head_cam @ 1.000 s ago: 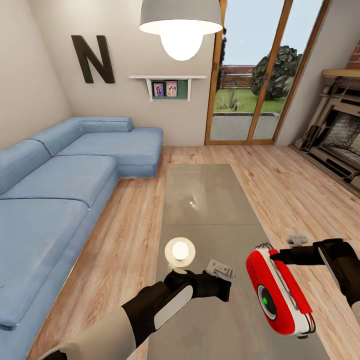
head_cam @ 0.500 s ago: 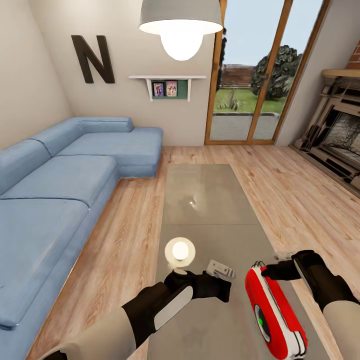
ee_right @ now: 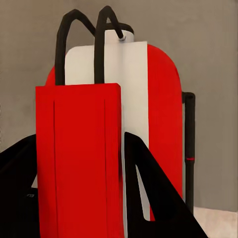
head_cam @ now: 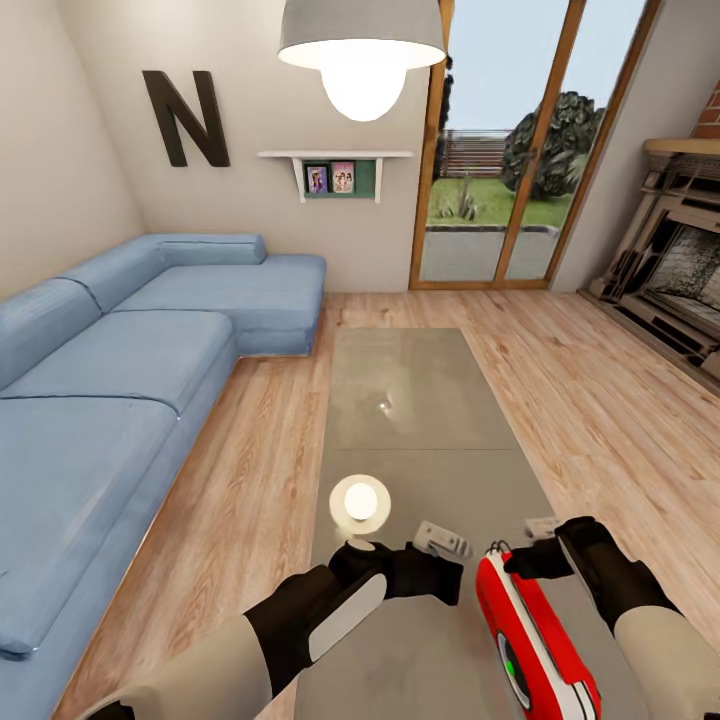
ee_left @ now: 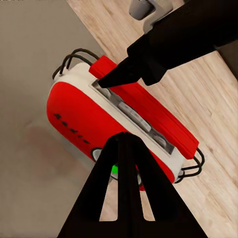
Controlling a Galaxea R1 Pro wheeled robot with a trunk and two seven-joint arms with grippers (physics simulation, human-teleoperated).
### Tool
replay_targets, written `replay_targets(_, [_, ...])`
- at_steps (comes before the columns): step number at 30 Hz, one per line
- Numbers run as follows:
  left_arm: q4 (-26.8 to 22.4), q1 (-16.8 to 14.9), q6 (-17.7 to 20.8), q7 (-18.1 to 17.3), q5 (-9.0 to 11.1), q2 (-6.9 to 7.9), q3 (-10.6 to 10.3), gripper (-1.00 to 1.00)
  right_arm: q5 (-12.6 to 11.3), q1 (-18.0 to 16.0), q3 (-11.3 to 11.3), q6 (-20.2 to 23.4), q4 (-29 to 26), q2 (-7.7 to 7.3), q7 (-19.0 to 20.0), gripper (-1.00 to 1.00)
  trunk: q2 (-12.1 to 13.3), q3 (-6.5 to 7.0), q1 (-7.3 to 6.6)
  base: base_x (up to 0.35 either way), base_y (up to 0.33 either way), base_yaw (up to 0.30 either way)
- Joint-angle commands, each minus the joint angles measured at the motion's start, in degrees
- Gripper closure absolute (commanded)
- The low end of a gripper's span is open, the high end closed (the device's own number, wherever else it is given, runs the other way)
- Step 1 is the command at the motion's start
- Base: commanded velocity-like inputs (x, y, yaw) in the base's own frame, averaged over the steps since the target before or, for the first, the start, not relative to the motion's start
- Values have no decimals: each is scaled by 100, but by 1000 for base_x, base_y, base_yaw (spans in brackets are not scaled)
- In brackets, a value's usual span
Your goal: Turn on the radio receiver that's on the table in the living room.
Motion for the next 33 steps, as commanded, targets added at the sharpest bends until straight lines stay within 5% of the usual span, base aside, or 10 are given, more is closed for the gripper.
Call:
replay_targets(1, [0, 2, -2, 1, 2, 0, 0, 100, 4, -1, 0, -1, 1, 3, 0, 100, 0, 0, 0, 0, 0, 0])
replay_targets(33, [62, 3, -10, 16, 17, 0, -12, 100, 13, -1, -2, -619, 708, 159, 0, 100, 0, 0, 0, 0, 0, 0])
